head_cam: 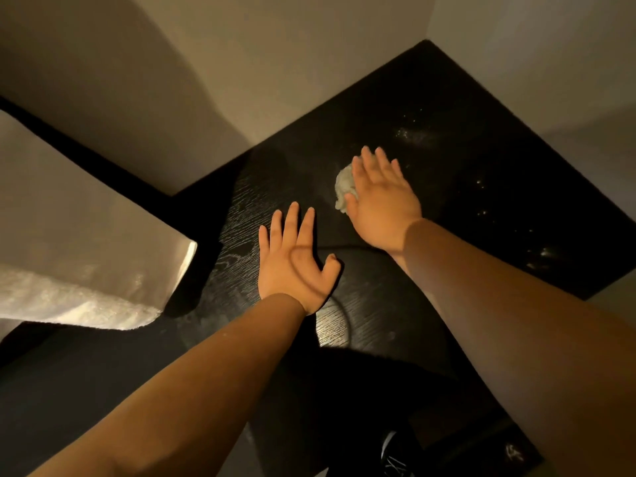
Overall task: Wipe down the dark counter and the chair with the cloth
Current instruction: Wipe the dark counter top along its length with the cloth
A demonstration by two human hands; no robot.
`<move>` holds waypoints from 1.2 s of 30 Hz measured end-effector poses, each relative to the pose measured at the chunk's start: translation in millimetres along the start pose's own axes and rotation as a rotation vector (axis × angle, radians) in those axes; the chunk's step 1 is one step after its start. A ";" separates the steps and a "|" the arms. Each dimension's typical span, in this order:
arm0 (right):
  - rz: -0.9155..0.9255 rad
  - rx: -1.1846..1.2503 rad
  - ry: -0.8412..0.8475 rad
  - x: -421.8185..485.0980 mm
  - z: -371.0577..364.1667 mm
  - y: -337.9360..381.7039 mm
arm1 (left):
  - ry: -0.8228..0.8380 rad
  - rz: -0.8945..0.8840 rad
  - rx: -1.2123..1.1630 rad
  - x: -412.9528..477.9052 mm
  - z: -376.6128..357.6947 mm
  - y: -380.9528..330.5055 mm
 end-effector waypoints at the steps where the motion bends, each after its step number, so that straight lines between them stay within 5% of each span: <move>1: 0.048 0.006 0.015 -8.0 -2.6 8.8 | -0.004 -0.002 -0.005 -0.6 -0.3 1.1; 8: 0.372 0.024 0.197 -39.4 -7.1 20.8 | -0.045 -0.012 0.011 -2.5 -1.5 0.7; 16: 0.039 -0.022 0.058 4.5 -3.4 11.7 | -0.007 -0.004 0.035 1.4 0.8 0.5; 24: 0.327 -0.026 0.097 -7.9 -6.3 16.0 | -0.008 -0.008 -0.042 0.2 0.9 2.5; 30: -0.011 -0.004 0.012 40.0 -7.5 19.8 | -0.035 0.005 -0.037 0.7 1.3 1.5; 36: 0.276 0.102 0.078 -10.4 -13.7 29.9 | -0.027 0.001 -0.066 0.7 0.2 2.2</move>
Point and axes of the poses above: each hand's wrist, its own x-axis towards the middle knuckle, its own z-axis out of the back of the hand, y = z × x, the point moved 4 cm from there along x, towards the middle knuckle, and after that the axes turned 9 degrees about -y, right-handed, at the moved point
